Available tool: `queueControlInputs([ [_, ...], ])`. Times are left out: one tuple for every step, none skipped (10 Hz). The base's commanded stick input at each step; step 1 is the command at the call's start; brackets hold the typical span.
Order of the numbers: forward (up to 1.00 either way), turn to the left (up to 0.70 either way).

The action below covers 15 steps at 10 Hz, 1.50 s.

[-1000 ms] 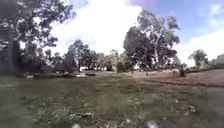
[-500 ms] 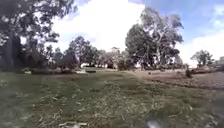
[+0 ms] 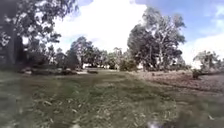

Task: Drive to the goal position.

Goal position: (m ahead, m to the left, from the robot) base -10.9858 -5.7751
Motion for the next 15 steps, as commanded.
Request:
queueControlInputs([
  [0.70,0.00],
  [0.70,0.00],
  [0.70,0.00],
  [0.70,0.00],
  [0.70,0.00],
  [0.70,0.00],
  [0.70,0.00],
  [0.70,0.00],
  [0.70,0.00],
  [0.70,0.00],
  [0.70,0.00],
  [0.70,0.00],
  [0.70,0.00],
  [0.70,0.00],
  [0.70,0.00],
])
